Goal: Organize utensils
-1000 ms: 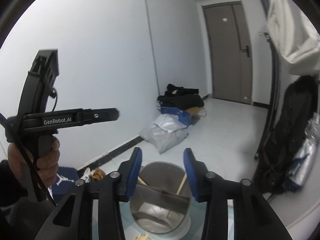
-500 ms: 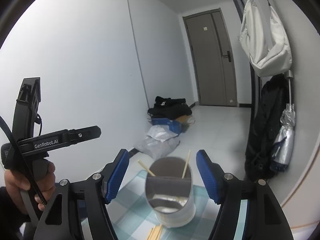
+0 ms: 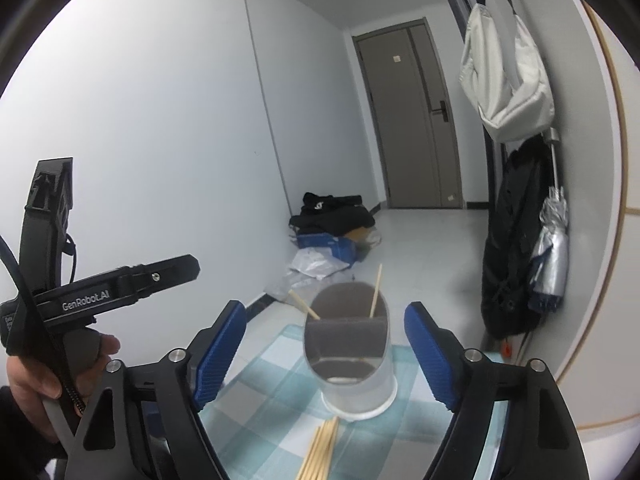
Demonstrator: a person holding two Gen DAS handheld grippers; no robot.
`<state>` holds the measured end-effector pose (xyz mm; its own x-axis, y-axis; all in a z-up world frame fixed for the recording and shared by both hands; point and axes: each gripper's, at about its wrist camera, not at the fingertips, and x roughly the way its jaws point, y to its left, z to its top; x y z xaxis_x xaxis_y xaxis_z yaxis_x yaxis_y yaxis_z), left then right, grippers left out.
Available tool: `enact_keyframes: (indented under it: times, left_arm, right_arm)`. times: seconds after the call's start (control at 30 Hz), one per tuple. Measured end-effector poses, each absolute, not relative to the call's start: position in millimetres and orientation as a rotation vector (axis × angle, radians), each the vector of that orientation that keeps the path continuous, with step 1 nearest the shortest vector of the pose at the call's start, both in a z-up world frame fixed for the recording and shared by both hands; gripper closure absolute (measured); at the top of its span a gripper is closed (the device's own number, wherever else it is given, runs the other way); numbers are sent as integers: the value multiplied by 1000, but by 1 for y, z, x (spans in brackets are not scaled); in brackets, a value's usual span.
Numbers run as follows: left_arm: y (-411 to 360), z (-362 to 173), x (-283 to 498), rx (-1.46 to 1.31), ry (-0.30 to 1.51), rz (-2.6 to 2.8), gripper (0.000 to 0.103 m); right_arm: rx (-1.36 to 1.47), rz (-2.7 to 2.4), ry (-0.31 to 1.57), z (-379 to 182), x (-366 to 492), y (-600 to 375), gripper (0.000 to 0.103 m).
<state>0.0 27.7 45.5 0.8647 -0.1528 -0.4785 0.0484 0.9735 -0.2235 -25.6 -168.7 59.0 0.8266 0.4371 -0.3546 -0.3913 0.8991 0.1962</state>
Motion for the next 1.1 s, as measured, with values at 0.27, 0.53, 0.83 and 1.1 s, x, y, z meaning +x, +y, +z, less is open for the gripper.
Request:
enact_keyframes:
  times: [0.27, 0.53, 0.83, 1.1]
  left_arm:
    - [26, 18, -7, -187, 549, -97, 4]
    - [25, -9, 1, -211, 586, -74, 4]
    - [25, -48, 10, -190, 688, -85, 4]
    - [51, -68, 30, -320, 811, -90, 4]
  right_arm:
    - [125, 400, 460, 29, -38, -172, 18]
    - [84, 347, 555, 1, -34, -172, 17]
    - [56, 303, 668, -31, -23, -171, 17]
    - [11, 285, 793, -66, -4, -159, 17]
